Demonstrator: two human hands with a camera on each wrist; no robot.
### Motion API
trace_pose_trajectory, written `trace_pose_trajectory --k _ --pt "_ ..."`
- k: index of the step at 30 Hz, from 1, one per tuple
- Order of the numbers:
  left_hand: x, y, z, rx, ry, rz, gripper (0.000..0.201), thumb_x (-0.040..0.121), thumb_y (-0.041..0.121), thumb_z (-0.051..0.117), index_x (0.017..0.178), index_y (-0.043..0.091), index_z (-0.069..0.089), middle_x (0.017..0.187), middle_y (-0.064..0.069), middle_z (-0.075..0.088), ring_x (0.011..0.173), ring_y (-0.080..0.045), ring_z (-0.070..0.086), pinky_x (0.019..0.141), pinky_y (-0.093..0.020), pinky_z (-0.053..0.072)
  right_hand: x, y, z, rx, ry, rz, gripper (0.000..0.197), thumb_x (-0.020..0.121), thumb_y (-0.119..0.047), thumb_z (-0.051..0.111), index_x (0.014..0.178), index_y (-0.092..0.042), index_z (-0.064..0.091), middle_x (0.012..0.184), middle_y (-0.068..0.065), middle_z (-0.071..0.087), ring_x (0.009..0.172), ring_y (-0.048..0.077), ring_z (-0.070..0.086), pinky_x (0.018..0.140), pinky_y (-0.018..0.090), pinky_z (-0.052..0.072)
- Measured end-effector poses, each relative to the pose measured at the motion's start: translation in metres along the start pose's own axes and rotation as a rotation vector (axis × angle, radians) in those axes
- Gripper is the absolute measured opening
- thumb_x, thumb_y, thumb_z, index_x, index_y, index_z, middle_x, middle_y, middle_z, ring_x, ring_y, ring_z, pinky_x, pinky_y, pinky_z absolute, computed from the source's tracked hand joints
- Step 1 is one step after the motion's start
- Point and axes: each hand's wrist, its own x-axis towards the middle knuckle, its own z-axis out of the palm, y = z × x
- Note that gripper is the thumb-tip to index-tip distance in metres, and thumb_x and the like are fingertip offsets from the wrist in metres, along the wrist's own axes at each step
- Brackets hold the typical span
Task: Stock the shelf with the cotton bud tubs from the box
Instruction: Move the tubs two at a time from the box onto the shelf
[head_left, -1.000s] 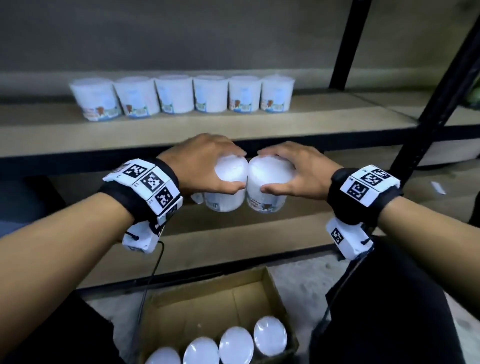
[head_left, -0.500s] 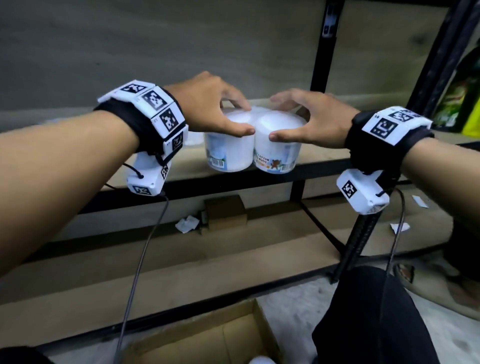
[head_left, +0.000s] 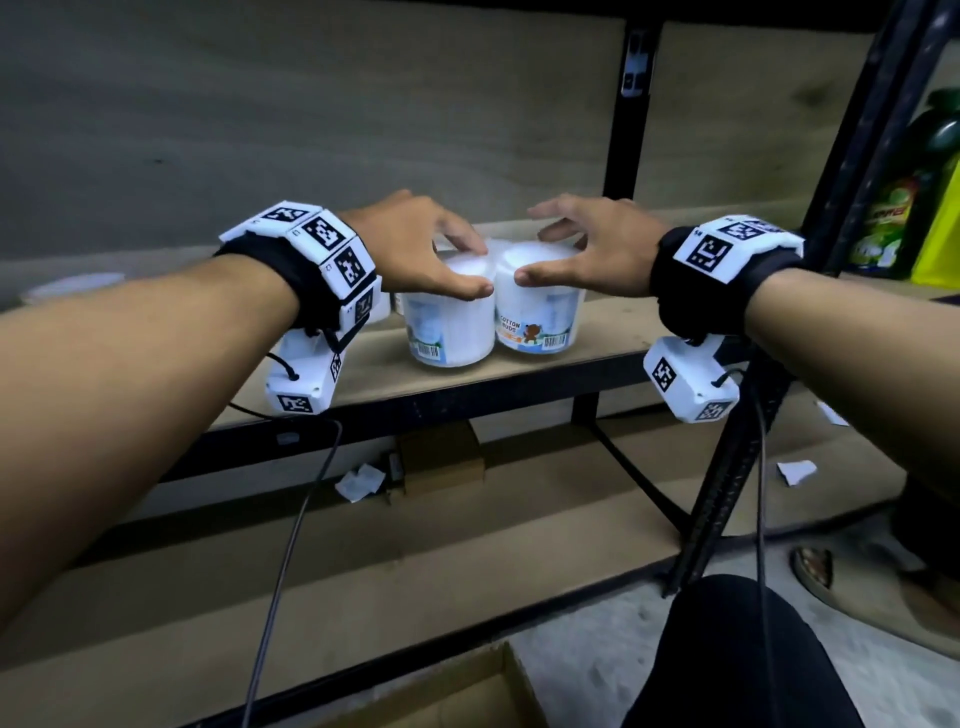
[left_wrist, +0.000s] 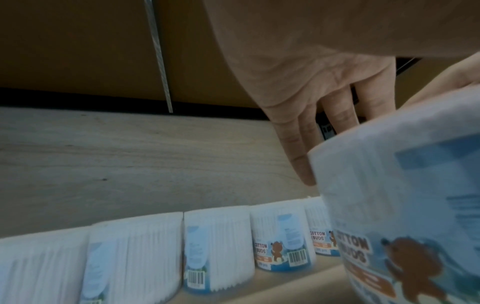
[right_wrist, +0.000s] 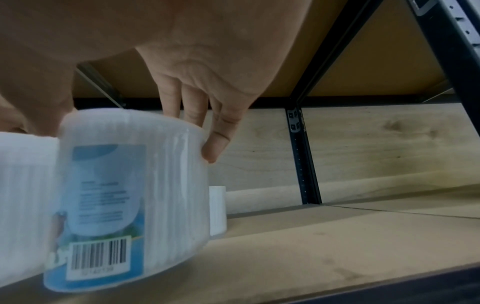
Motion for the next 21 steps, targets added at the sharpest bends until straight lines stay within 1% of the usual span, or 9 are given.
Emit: trace_pose_trajectory --k 3,6,9,12,14,15,17,19,21 --pt "0.002 -0.004 0.01 -0.018 -0.024 0.003 0.05 0.075 0.062 0.071 0.119 0.04 0.067 0.109 0.028 0.057 0.096 -0.001 0.053 0.087 -0.021 0.036 0.003 0.001 0.009 0.009 -0.017 0.021 0.095 0.062 -0.078 0.066 0.142 -0.033 0.042 0.131 -0.008 0.062 0.122 0.015 0.057 0.107 0.033 0.042" --pt "0.004 -0.008 0.018 -0.035 -0.042 -0.009 0.051 0.074 0.065 0.07 0.119 0.042 0.066 0.114 0.029 0.058 0.098 -0.001 0.055 0.087 -0.021 0.037 0.004 0.004 0.017 0.027 -0.013 0.049 0.091 0.065 -0.074 0.07 0.141 -0.031 0.043 0.129 -0.007 0.063 0.119 0.011 0.058 0.099 0.023 0.042" --pt "0.005 -0.01 0.023 -0.053 -0.061 -0.024 0.058 0.071 0.073 0.066 0.121 0.044 0.063 0.12 0.03 0.059 0.101 -0.003 0.059 0.09 -0.024 0.041 0.003 0.004 0.022 0.036 -0.003 0.073 0.085 0.065 -0.077 0.067 0.135 -0.031 0.051 0.127 -0.008 0.064 0.118 0.008 0.058 0.096 0.021 0.04" --pt "0.004 -0.011 0.025 -0.054 -0.067 -0.032 0.064 0.07 0.075 0.065 0.125 0.043 0.06 0.124 0.028 0.056 0.105 -0.003 0.056 0.09 -0.024 0.039 0.001 0.001 0.019 -0.01 -0.034 0.06 0.079 0.068 -0.078 0.063 0.132 -0.033 0.054 0.129 -0.01 0.061 0.123 0.009 0.055 0.103 0.025 0.039" --pt "0.0 -0.012 0.026 -0.04 -0.066 -0.006 0.059 0.072 0.073 0.066 0.123 0.043 0.061 0.126 0.026 0.057 0.109 -0.006 0.057 0.093 -0.028 0.043 -0.003 0.0 0.016 -0.076 -0.056 -0.001 0.073 0.069 -0.075 0.064 0.129 -0.035 0.056 0.13 -0.011 0.061 0.12 0.008 0.055 0.104 0.027 0.041" --pt "-0.002 -0.012 0.025 -0.029 -0.066 0.016 0.054 0.075 0.068 0.067 0.121 0.042 0.061 0.125 0.023 0.059 0.11 -0.009 0.058 0.092 -0.029 0.044 -0.005 -0.001 0.013 -0.104 -0.06 -0.032 0.065 0.071 -0.07 0.067 0.126 -0.035 0.06 0.129 -0.012 0.061 0.114 0.004 0.054 0.1 0.024 0.041" --pt "-0.007 -0.012 0.023 -0.007 -0.061 0.055 0.042 0.08 0.056 0.069 0.118 0.038 0.064 0.121 0.019 0.062 0.107 -0.013 0.061 0.089 -0.03 0.047 -0.011 -0.001 0.01 -0.142 -0.052 -0.074 0.045 0.077 -0.051 0.074 0.118 -0.033 0.066 0.123 -0.01 0.062 0.102 -0.001 0.05 0.088 0.017 0.037" --pt "-0.013 -0.009 0.02 0.014 -0.047 0.086 0.038 0.079 0.052 0.067 0.113 0.034 0.066 0.117 0.018 0.064 0.102 -0.014 0.064 0.089 -0.033 0.051 -0.016 -0.001 0.008 -0.169 -0.028 -0.118 0.034 0.08 -0.034 0.076 0.113 -0.03 0.069 0.115 -0.009 0.066 0.098 0.003 0.056 0.083 0.018 0.037" --pt "-0.019 -0.006 0.017 0.032 -0.029 0.105 0.034 0.079 0.047 0.066 0.11 0.031 0.068 0.112 0.017 0.066 0.097 -0.014 0.066 0.088 -0.033 0.053 -0.021 -0.002 0.007 -0.163 0.004 -0.15 0.03 0.08 -0.025 0.075 0.109 -0.028 0.072 0.106 -0.009 0.069 0.096 0.011 0.063 0.085 0.021 0.042"
